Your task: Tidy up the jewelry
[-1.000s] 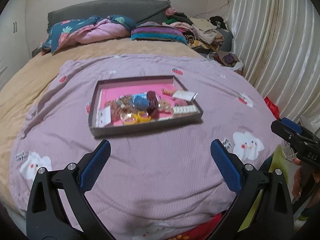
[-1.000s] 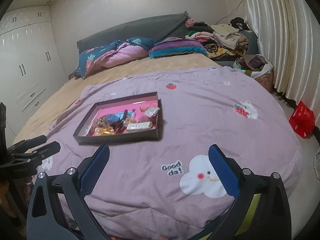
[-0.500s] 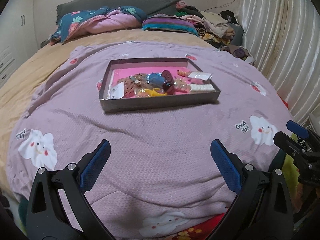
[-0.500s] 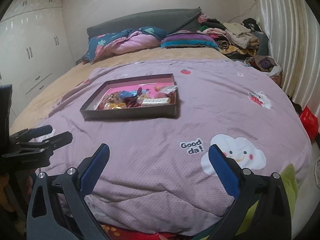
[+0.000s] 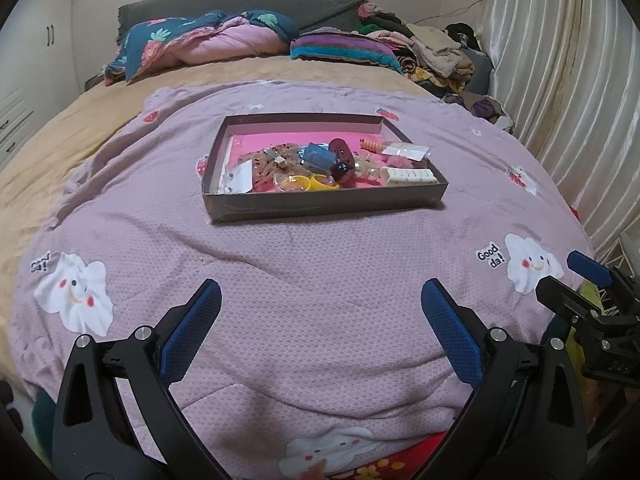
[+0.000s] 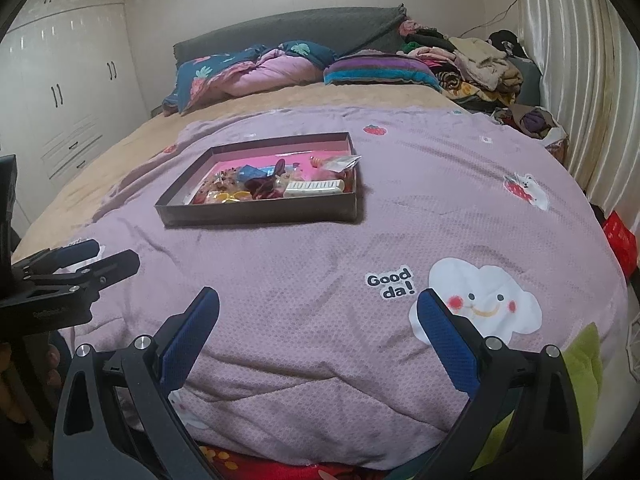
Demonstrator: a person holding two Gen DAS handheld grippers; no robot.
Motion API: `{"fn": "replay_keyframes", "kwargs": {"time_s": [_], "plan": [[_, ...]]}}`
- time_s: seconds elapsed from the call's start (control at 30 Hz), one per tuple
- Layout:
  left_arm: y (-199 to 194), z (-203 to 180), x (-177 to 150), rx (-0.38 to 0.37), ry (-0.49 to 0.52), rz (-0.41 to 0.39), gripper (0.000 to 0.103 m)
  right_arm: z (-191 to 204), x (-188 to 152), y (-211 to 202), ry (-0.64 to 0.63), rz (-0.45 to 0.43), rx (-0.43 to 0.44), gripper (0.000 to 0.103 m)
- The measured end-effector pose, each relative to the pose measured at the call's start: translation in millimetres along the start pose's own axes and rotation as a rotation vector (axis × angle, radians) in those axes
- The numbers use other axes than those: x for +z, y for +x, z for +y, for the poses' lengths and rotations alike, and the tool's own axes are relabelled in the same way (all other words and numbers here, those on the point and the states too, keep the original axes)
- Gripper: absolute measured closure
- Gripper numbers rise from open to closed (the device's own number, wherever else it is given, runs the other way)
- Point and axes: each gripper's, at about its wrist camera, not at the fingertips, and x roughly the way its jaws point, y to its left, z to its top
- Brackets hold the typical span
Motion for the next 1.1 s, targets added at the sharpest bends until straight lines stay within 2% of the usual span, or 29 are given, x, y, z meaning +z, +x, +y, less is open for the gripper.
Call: {"fn": "replay_keyframes", "kwargs": {"time_s": [1.1], "plan": [[3.6,1.3,2.8,0.007,0.000,0.023,0.009,-5.1,-0.6,1.5,0.022,0.011,-0.006,0.004]]}}
